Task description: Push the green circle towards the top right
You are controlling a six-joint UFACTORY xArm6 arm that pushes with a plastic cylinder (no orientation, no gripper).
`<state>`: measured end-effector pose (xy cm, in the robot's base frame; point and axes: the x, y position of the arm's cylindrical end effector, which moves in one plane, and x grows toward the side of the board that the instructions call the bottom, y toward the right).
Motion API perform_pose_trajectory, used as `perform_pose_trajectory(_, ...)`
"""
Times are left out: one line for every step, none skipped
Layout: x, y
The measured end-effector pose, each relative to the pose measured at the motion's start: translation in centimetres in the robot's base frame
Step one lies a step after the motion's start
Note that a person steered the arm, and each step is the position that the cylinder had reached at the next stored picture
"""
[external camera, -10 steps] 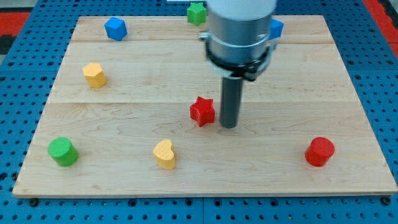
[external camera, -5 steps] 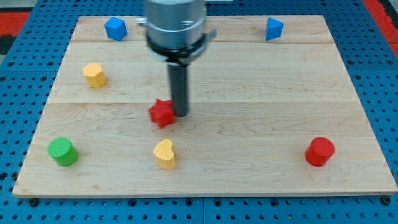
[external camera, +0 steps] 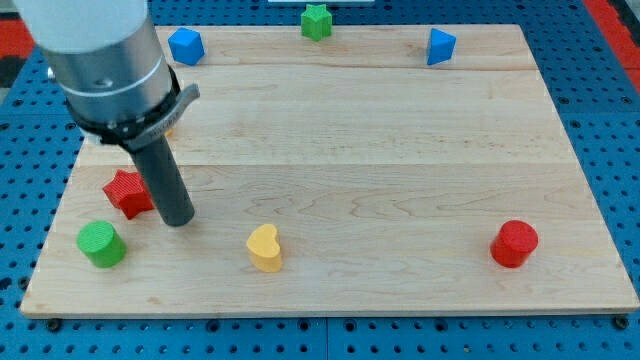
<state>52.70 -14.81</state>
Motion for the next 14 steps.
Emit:
perform_pose_trajectory(2.5, 1.4)
perform_pose_trajectory(6.7, -2.9)
perform_pose_trajectory(8.4, -8.4)
perform_pose_trajectory(2.6, -10.5)
perform_pose_trajectory(0.3, -5.9)
perform_pose_trajectory(-0.1, 0.3)
perform_pose_trajectory(-0.3, 3.1)
perform_pose_trajectory(-1.3, 7.3)
perform_pose_trajectory(-4.4, 15.5)
perform_pose_trajectory(-5.2, 23.7)
perform_pose_trajectory(-2.7, 26.5)
perform_pose_trajectory(-0.1, 27.8)
perform_pose_trajectory(-4.6, 29.5)
perform_pose_trajectory(-7.1, 32.3)
